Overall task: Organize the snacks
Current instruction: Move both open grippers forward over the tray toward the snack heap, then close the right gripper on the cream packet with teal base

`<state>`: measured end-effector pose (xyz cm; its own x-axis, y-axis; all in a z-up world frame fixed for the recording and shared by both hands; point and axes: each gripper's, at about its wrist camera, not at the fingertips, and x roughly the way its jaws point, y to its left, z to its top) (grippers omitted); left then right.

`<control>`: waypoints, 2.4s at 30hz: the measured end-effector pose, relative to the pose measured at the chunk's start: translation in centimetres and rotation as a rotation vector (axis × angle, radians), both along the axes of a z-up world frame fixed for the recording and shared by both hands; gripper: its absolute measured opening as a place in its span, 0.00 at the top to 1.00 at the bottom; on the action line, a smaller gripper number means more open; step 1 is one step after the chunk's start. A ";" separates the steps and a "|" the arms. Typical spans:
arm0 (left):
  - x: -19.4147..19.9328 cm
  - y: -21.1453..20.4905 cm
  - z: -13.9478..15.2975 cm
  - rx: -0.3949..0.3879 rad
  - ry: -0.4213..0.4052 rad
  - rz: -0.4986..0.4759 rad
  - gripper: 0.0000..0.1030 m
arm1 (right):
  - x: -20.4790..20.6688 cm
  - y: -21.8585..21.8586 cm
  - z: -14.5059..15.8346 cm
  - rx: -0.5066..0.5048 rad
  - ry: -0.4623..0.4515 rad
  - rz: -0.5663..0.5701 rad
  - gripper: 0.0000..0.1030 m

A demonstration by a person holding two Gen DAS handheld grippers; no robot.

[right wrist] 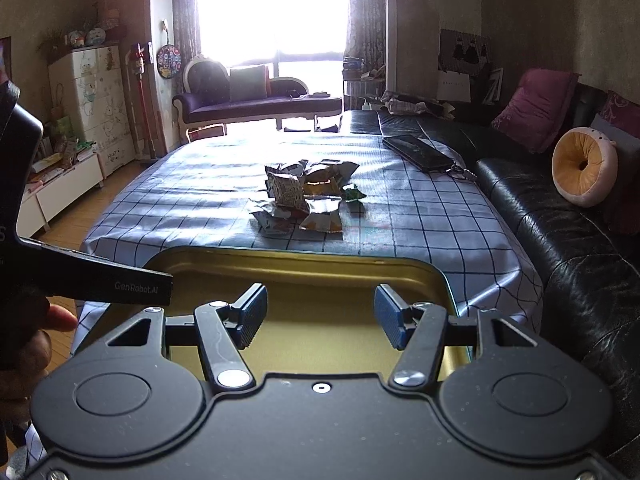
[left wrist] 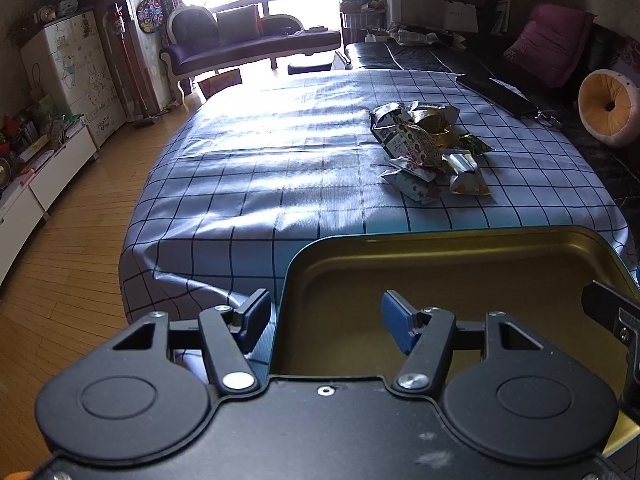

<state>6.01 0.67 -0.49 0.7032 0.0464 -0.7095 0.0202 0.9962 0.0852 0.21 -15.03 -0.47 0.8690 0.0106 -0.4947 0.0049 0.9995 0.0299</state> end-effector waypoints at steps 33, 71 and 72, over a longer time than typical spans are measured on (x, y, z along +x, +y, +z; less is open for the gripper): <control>18.0 -5.9 -1.8 0.033 0.047 -0.152 0.38 | 13.6 -4.1 -0.8 0.106 0.118 0.008 0.48; 21.1 1.9 -4.9 -0.049 0.069 0.027 0.21 | 19.2 -0.4 -3.7 0.028 0.213 0.006 0.52; 21.1 1.9 -4.8 -0.048 0.067 0.023 0.21 | 19.2 -0.4 -3.6 0.023 0.212 0.008 0.53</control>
<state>27.11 2.57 -5.32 0.6528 0.0274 -0.7570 0.0010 0.9993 0.0370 19.43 -15.47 -4.08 0.7453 0.0309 -0.6660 0.0051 0.9986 0.0520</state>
